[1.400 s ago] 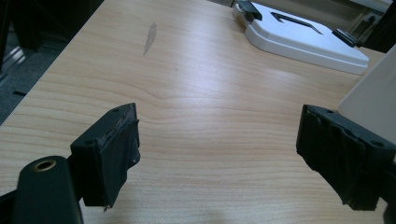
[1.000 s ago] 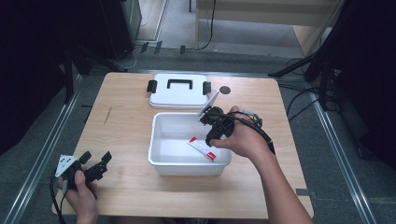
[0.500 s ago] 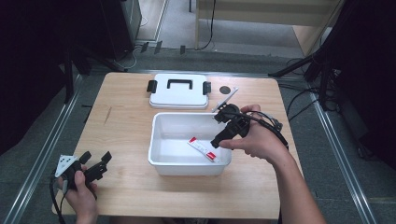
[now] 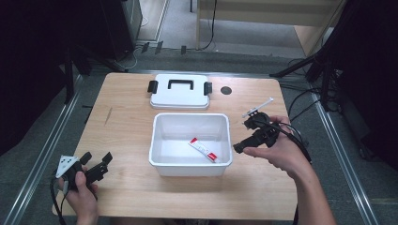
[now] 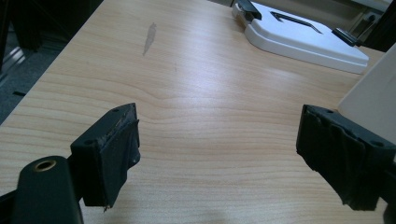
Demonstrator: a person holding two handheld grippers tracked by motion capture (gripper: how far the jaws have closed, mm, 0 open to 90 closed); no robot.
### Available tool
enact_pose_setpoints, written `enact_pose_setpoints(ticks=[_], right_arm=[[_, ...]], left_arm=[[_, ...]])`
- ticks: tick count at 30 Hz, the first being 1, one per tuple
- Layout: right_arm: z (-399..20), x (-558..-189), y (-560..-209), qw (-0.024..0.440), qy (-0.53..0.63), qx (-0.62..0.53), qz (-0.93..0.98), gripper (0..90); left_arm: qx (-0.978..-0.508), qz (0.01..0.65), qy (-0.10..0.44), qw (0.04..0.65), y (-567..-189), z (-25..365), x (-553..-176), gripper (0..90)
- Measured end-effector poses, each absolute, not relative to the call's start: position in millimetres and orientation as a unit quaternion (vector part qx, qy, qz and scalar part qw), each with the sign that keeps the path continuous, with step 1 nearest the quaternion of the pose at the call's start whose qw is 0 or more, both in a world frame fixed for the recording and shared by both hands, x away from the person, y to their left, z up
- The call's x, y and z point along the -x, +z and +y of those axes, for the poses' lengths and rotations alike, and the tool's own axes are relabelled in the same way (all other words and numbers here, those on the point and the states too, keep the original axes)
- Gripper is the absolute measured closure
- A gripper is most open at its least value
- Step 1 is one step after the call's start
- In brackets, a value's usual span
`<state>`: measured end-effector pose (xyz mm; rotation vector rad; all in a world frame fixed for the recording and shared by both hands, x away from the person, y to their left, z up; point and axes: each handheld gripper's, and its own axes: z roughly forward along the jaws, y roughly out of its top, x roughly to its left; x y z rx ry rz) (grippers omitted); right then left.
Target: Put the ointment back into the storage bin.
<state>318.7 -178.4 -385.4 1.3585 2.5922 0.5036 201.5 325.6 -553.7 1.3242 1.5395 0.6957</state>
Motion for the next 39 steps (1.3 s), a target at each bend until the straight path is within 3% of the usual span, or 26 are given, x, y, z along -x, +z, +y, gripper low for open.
enact_pose_setpoints(ticks=[16,24,30,39], right_arm=[[-247.9,-290.4,-423.9,0.107,0.224,-0.499,0.830,0.0],[-283.0,-267.8,-467.2,0.171,0.252,-0.522,0.797,0.0],[-309.3,-249.5,-496.4,0.194,0.288,-0.537,0.769,0.4],[-347.4,-225.8,-537.2,0.189,0.340,-0.567,0.726,1.1]], left_arm=[[-0.547,0.629,0.285,0.473,-553.5,324.7,-201.9,14.2],[-0.548,0.628,0.288,0.471,-553.3,323.7,-201.8,14.2],[-0.551,0.627,0.289,0.469,-553.3,323.3,-201.7,14.2],[-0.552,0.626,0.290,0.468,-553.2,323.0,-201.6,14.2]])
